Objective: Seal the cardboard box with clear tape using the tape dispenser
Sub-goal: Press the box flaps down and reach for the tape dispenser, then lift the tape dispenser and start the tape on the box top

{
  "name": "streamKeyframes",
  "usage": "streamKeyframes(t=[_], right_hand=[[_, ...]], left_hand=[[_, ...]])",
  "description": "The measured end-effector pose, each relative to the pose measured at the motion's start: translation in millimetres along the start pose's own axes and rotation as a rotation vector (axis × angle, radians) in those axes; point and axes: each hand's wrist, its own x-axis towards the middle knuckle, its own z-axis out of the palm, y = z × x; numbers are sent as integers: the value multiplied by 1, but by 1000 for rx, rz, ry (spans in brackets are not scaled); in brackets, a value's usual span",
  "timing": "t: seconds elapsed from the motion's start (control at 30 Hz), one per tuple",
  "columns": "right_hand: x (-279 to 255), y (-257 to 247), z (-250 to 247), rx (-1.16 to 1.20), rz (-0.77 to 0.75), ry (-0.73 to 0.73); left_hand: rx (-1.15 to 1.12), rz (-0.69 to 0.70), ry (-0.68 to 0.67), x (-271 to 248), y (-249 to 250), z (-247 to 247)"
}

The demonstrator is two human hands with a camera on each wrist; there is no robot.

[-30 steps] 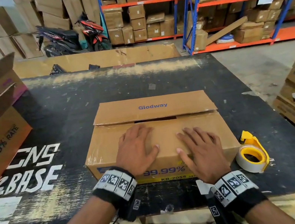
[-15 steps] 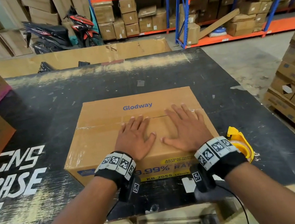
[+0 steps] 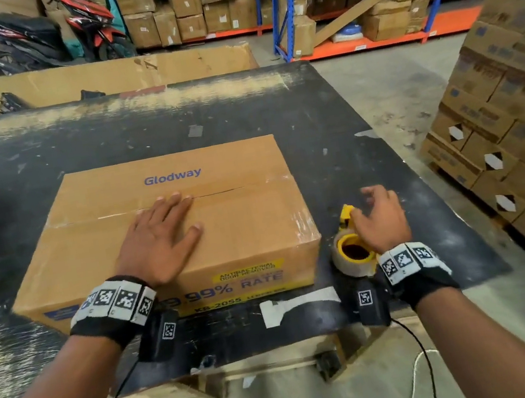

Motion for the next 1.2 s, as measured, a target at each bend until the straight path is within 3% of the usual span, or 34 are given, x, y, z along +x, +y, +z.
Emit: streamKeyframes(t=[0.07, 0.13, 0.27, 0.47, 0.63, 0.73, 0.83, 1.03, 1.2], right_hand=[[3, 35, 4, -110, 127, -143], [3, 55, 12, -187, 137, -264], [6, 68, 23, -223, 84, -223], [5, 75, 12, 247, 162, -113], [9, 47, -32, 769, 152, -165], [17, -6, -61, 882, -8, -250], [26, -75, -59, 719, -276, -291], [19, -197, 24, 326, -614, -297], [13, -236, 76, 82, -756, -412]], left_hand=[[1, -3, 8, 1, -2, 2], [0, -4, 15, 2, -4, 4], [-13, -6, 27, 3, -5, 4], [-42, -5, 58, -1, 2, 0], [-30, -12, 49, -1, 4, -2], [-24, -7, 44, -2, 2, -1], [-22, -3, 45, -2, 1, 0], [-29, 0, 57, -4, 2, 0], [-77, 9, 80, -4, 1, 3]])
